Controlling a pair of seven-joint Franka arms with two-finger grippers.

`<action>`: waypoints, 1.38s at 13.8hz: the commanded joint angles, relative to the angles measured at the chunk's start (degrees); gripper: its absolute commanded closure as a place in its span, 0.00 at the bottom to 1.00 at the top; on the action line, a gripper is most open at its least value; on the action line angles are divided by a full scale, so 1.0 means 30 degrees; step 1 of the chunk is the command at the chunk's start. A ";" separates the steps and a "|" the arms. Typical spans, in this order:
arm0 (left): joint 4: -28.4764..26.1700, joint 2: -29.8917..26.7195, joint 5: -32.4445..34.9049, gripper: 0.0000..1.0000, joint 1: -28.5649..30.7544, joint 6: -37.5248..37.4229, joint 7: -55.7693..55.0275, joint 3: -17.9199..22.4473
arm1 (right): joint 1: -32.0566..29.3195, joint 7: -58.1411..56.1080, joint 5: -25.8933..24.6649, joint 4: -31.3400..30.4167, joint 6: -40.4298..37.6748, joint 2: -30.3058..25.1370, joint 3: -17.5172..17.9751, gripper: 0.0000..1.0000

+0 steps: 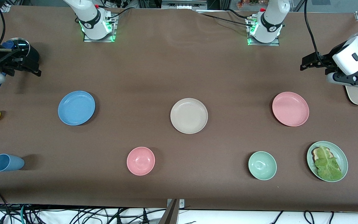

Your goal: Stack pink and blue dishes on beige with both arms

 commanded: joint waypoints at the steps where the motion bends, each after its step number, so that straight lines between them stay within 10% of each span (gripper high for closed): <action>1: 0.0450 0.0128 0.0399 0.00 0.0022 -0.0122 -0.0192 -0.0121 | -0.0149 0.0017 -0.0256 -0.0389 0.0346 -0.0256 0.0116 0.00; 19: 0.0450 0.0128 0.0399 0.00 -0.0007 -0.0122 -0.0192 -0.0150 | -0.0179 -0.0041 -0.0169 -0.0273 0.0084 -0.0051 0.0086 0.00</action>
